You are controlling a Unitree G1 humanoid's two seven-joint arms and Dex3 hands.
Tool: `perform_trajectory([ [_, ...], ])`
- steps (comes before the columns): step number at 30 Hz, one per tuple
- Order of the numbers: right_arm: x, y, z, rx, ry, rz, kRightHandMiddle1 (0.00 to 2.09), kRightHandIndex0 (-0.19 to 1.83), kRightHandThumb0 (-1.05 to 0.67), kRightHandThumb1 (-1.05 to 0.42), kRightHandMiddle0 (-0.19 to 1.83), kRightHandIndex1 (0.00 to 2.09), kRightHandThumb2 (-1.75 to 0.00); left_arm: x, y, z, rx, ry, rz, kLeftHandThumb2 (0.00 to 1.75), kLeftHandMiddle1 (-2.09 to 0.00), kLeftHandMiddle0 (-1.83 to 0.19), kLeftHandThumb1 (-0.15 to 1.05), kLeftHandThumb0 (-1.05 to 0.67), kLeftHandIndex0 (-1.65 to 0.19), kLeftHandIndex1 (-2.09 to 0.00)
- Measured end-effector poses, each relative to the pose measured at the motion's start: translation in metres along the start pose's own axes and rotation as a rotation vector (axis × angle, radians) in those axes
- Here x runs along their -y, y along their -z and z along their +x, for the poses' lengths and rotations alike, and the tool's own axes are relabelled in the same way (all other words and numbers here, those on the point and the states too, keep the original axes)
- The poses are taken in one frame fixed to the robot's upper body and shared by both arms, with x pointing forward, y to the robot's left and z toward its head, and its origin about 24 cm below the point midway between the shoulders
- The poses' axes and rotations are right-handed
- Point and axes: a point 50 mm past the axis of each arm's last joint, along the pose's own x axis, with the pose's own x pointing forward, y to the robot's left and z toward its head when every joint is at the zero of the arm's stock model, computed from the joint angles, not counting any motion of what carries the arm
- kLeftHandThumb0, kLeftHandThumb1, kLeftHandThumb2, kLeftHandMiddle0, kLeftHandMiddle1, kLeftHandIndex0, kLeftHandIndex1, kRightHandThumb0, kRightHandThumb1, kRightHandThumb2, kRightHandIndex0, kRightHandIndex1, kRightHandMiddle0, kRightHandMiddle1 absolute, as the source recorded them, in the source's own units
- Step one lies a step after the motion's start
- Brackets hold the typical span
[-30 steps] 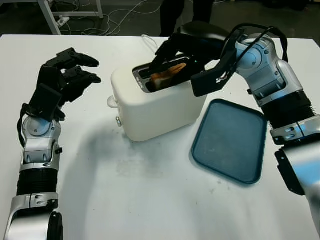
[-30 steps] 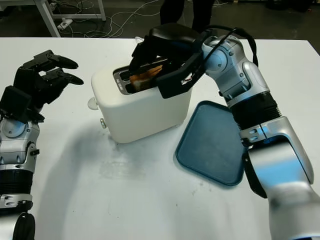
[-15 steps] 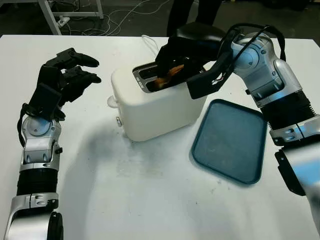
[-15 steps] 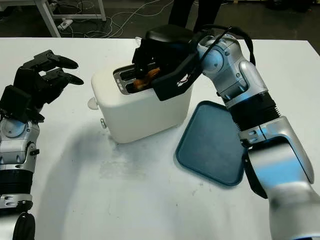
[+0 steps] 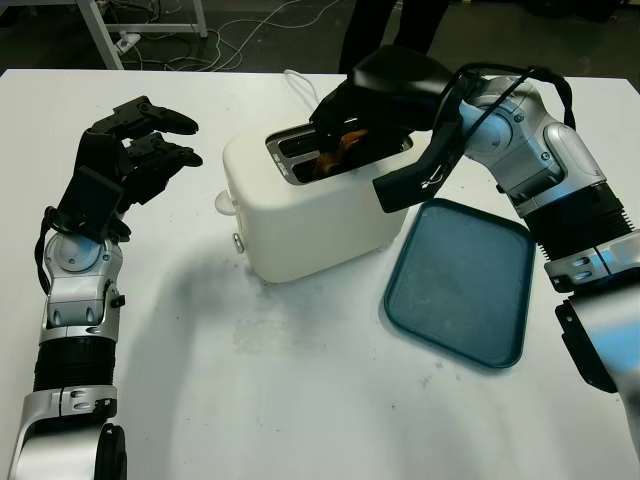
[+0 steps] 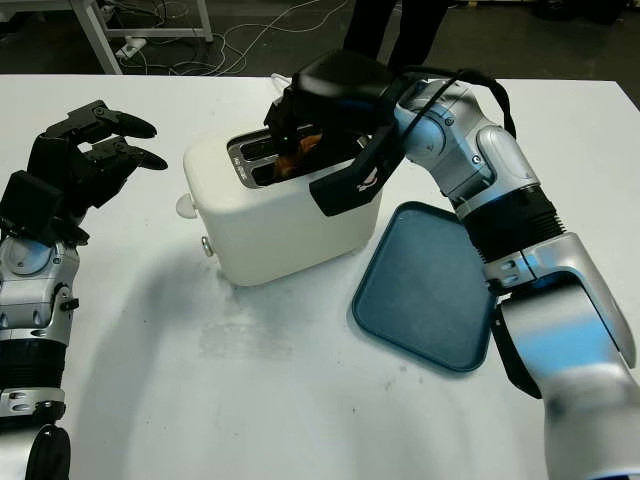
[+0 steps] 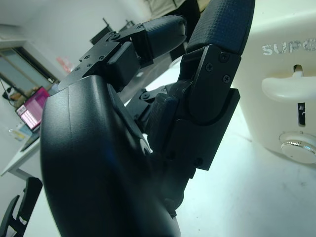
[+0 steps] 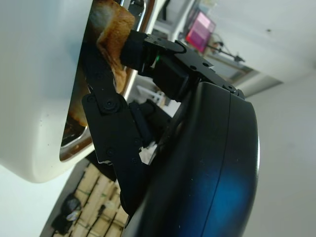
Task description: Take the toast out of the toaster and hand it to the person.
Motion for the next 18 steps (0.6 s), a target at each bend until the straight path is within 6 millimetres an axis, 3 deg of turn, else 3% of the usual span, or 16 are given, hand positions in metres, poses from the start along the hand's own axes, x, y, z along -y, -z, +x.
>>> perform_trajectory([
  [7, 0.010, 0.013, -0.005, -0.054, 0.090, 0.023, 1.75, 1.09, -0.47, -0.92, 0.76, 1.75, -0.38, 0.000, 0.000, 0.000, 0.000, 0.002, 0.000, 0.06, -0.89, -0.88, 0.92, -1.05, -0.72, -0.92],
  [14, 0.049, 0.029, -0.015, -0.120, 0.237, 0.088, 1.75, 1.00, -0.41, -0.92, 0.69, 1.75, -0.43, 0.000, 0.001, 0.000, -0.004, 0.003, -0.001, 0.06, -0.88, -0.88, 0.92, -1.05, -0.72, -0.93],
  [18, 0.074, 0.039, -0.025, -0.161, 0.312, 0.154, 1.74, 1.00, -0.48, -0.92, 0.68, 1.75, -0.48, 0.000, 0.001, 0.000, -0.004, 0.003, -0.001, 0.05, -0.88, -0.88, 0.92, -1.05, -0.73, -0.93],
])
